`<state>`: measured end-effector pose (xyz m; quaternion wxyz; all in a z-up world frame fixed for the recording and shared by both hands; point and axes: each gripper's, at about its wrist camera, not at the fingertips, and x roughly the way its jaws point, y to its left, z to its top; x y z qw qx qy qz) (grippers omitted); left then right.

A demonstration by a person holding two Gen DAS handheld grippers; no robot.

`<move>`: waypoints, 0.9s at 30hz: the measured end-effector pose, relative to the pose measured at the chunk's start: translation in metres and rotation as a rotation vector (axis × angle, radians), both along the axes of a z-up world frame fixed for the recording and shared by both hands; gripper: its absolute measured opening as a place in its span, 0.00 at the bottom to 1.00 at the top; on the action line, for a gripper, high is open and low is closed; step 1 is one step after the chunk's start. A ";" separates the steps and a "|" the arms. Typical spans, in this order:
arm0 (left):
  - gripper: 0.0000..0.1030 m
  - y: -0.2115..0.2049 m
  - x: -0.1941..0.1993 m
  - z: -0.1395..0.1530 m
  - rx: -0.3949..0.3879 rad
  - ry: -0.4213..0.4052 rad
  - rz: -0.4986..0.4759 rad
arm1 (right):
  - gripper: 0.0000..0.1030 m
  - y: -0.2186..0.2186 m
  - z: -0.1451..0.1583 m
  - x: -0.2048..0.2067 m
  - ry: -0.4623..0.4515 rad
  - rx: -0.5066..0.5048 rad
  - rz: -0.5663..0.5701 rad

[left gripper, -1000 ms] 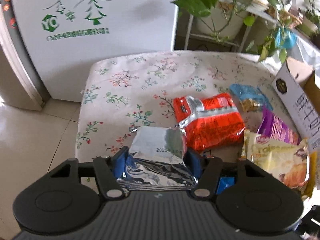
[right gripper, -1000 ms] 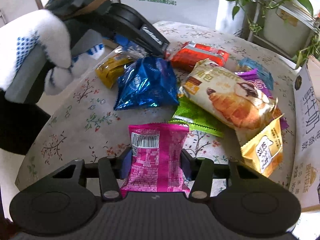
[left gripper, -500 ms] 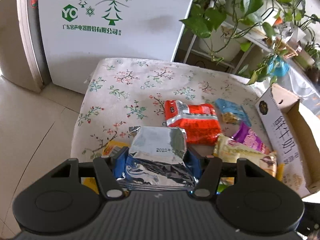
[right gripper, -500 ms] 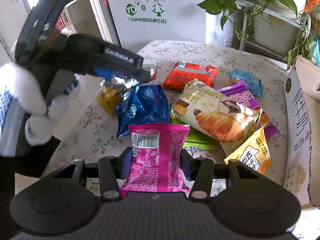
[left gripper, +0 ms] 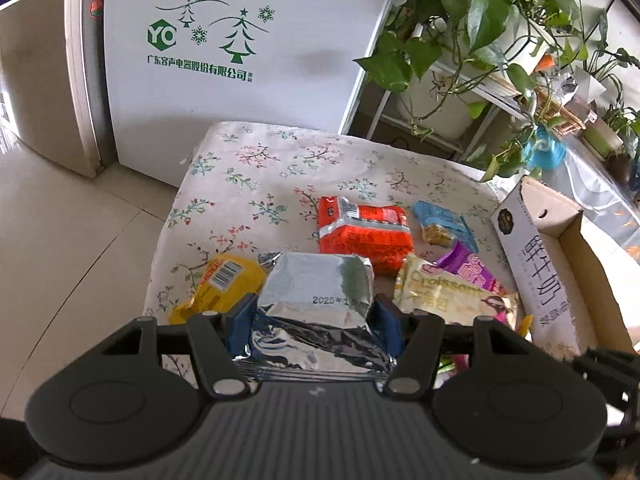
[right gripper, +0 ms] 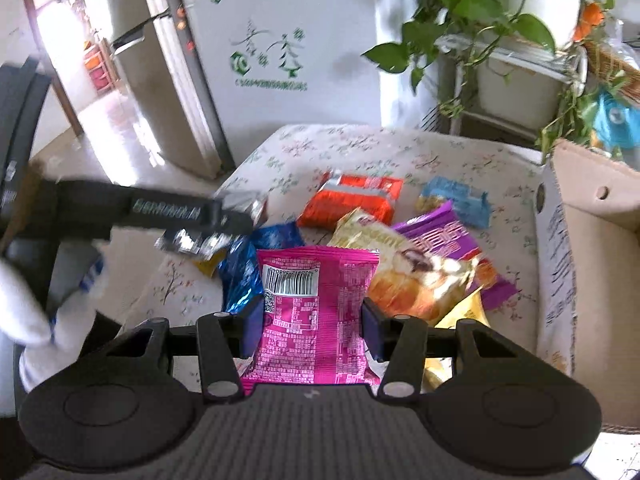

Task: Organize snacks
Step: 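Close the right tool on the pink packet and lift it while the left tool holds the silver packet, then carry both packets into the cardboard box and open both tools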

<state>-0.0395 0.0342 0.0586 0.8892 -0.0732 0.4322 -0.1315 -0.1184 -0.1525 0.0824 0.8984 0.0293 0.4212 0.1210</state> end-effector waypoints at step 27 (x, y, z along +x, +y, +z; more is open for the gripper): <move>0.60 -0.086 -0.036 0.052 -0.056 -0.061 -0.147 | 0.55 -0.089 0.066 -0.009 -0.190 0.075 -0.233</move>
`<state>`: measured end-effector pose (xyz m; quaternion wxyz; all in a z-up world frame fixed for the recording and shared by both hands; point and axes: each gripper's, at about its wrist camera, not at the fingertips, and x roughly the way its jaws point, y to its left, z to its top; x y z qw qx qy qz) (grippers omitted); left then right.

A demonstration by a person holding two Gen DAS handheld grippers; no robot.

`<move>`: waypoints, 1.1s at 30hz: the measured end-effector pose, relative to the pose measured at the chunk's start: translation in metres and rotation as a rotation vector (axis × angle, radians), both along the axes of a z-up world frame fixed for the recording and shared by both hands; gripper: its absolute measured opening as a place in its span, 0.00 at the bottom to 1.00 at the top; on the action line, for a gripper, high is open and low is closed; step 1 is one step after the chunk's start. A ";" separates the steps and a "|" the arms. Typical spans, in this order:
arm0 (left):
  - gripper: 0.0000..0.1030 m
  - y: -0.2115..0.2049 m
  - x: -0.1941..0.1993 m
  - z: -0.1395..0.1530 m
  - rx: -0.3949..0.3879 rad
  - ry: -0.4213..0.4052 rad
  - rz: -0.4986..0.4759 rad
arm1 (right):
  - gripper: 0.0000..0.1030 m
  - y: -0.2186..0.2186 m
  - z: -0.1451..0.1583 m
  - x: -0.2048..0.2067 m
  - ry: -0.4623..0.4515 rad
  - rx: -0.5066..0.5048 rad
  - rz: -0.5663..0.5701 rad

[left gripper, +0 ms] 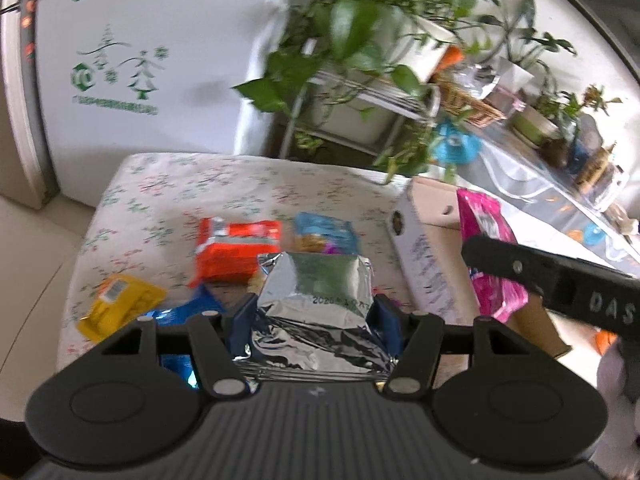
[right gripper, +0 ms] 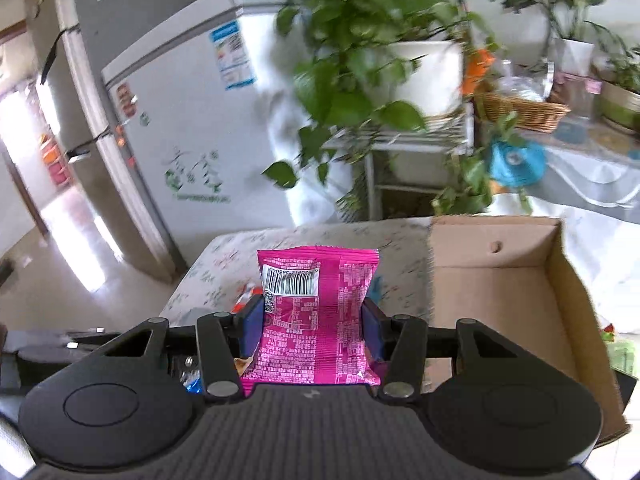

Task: Organize snacks
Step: 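Carry both packets into the cardboard box and open both tools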

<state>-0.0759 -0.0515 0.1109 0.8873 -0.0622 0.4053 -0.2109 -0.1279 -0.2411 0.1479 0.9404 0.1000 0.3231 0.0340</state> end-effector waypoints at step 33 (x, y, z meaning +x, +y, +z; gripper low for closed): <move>0.62 -0.182 0.002 -0.032 -0.072 0.107 -0.294 | 0.59 -0.137 -0.020 0.004 0.142 0.197 -0.417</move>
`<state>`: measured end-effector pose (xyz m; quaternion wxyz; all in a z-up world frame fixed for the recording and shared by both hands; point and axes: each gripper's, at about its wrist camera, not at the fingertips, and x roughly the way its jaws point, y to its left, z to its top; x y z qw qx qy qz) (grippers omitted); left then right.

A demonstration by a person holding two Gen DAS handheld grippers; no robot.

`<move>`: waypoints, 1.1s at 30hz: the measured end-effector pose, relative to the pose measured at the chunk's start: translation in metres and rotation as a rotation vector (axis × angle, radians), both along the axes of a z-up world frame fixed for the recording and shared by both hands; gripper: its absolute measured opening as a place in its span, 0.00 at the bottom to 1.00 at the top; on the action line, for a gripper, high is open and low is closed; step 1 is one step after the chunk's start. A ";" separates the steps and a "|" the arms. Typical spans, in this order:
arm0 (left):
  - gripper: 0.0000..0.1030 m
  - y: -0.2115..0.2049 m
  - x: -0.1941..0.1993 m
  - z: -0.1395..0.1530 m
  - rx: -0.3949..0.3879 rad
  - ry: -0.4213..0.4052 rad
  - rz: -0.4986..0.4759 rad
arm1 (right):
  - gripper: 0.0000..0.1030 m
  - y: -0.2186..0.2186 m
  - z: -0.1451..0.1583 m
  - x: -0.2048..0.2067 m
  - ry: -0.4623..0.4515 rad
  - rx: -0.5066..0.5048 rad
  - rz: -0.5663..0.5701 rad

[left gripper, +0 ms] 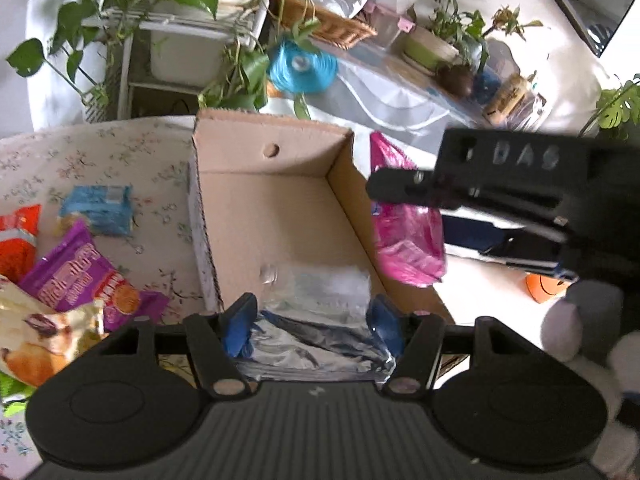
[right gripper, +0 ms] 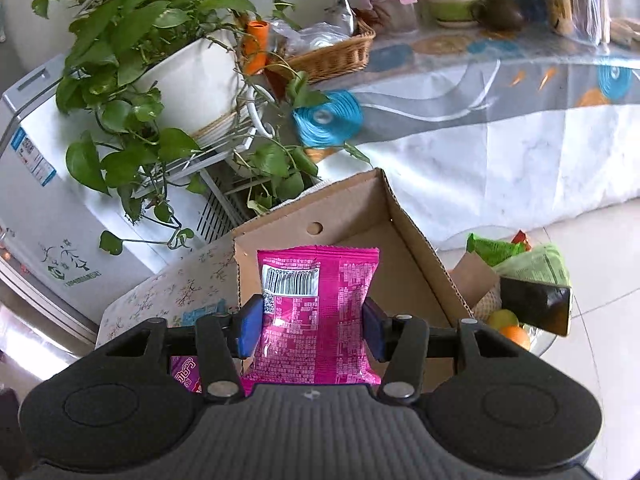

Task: Organize snacks
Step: 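Carry both packets into the cardboard box and open both tools, then withdraw both tools from the box back over the snack pile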

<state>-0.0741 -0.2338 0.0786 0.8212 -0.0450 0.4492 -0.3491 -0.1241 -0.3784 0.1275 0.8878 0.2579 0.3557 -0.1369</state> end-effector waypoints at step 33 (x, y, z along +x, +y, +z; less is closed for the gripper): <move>0.81 0.017 -0.046 -0.008 0.101 -0.008 -0.059 | 0.75 0.017 0.013 0.000 -0.095 -0.003 0.109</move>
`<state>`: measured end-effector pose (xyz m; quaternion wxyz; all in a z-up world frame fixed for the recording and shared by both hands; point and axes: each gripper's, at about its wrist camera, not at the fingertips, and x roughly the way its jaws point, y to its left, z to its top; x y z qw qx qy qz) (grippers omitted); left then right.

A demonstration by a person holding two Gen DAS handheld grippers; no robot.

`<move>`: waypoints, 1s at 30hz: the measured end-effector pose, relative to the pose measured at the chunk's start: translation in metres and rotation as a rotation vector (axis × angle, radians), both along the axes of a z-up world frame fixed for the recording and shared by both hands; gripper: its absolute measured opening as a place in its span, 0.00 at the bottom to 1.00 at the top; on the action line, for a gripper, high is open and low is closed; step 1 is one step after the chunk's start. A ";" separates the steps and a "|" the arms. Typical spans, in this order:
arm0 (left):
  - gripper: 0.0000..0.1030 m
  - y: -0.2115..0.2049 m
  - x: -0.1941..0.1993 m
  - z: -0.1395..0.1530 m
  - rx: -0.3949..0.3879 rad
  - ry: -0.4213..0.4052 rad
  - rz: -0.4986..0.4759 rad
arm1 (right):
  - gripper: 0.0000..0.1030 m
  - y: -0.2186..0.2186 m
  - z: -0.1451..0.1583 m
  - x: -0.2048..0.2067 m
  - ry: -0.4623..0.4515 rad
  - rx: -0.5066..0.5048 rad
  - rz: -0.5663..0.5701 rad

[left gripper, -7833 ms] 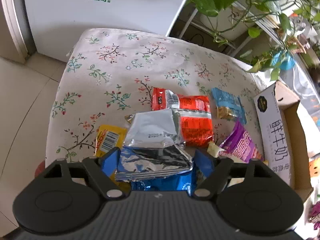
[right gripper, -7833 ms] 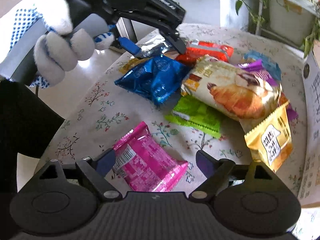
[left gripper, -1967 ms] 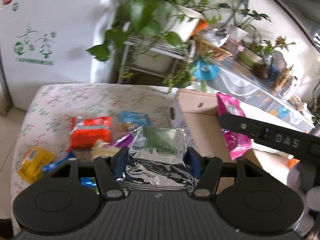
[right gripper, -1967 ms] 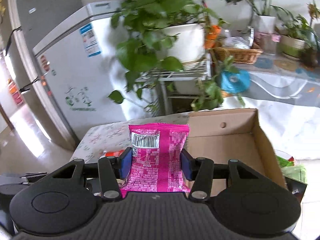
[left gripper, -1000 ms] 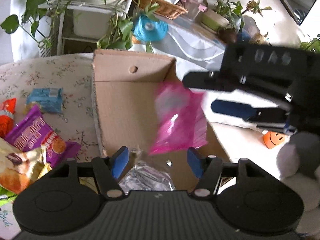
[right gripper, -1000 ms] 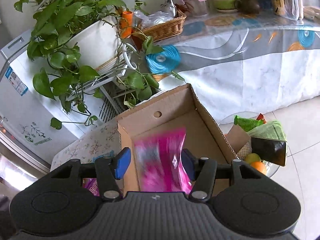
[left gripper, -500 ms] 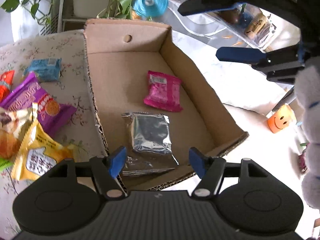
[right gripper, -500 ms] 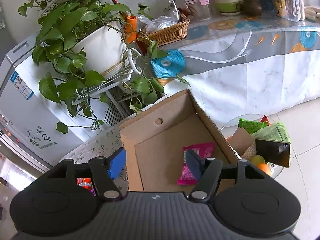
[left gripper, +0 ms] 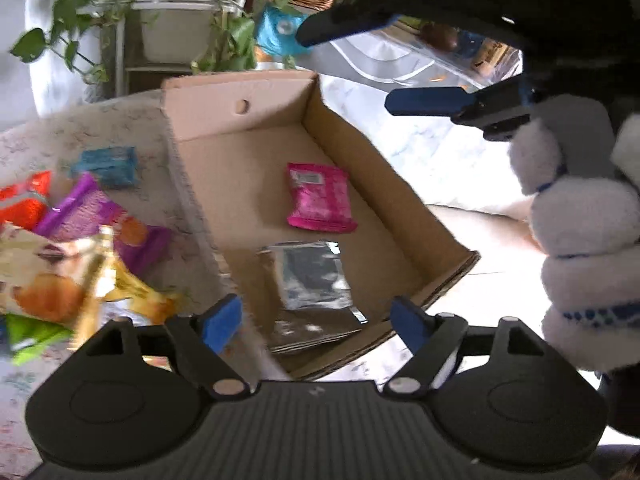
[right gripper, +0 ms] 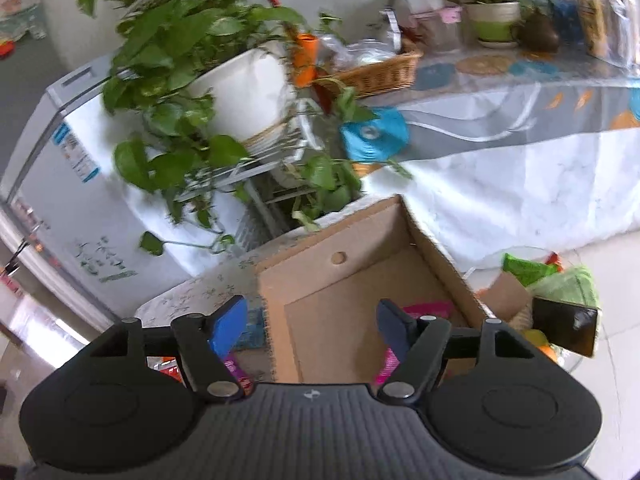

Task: Organize snacks
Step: 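Withdraw both tools from the box back over the snack pile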

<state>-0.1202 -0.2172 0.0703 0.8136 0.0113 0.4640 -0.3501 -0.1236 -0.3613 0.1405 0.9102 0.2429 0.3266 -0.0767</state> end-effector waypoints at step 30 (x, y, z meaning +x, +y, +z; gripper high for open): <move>0.98 0.220 0.086 0.013 0.041 0.083 0.365 | 0.86 0.106 -0.008 0.028 -0.047 -0.243 0.429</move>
